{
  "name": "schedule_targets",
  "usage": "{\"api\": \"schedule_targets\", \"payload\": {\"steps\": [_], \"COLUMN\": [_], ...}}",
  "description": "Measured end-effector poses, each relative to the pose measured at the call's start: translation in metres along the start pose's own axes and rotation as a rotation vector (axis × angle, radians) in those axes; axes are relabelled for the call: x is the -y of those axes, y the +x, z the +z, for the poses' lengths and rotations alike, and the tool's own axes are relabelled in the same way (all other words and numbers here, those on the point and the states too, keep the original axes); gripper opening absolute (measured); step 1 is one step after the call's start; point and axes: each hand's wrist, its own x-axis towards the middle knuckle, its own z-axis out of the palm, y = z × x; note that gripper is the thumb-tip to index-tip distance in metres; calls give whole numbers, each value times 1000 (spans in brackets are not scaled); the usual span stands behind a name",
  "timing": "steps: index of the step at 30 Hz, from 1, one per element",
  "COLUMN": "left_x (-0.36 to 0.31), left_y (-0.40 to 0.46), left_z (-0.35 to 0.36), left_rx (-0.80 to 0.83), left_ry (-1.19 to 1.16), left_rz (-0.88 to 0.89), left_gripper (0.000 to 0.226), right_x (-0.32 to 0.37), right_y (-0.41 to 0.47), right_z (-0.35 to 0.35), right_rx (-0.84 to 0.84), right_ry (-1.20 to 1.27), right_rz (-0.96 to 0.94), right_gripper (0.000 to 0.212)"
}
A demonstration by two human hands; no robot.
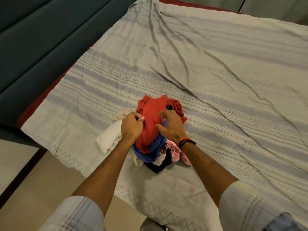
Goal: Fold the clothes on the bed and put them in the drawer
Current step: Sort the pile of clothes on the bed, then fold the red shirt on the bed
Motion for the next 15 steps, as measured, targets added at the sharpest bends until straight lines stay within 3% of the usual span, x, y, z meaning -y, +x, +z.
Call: {"api": "schedule_targets", "payload": {"steps": [4,8,12,15], "left_x": [-38,-86,-119,-122], "left_y": [0,1,-5,-8], "left_z": [-23,-56,-81,-96], "left_rx": [10,165,196,209], "left_ry": [-370,-597,-540,-490], "left_rz": [101,220,337,338], "left_gripper": [10,9,20,37], "right_x": [30,66,99,122], "right_y": [12,25,32,32], "right_z": [-13,-39,-73,-104], "right_rx": [74,56,-141,-292], "right_ry": [3,190,162,112], "right_rz": [-161,-246,-248,-195], "right_gripper": [62,67,27,13]}}
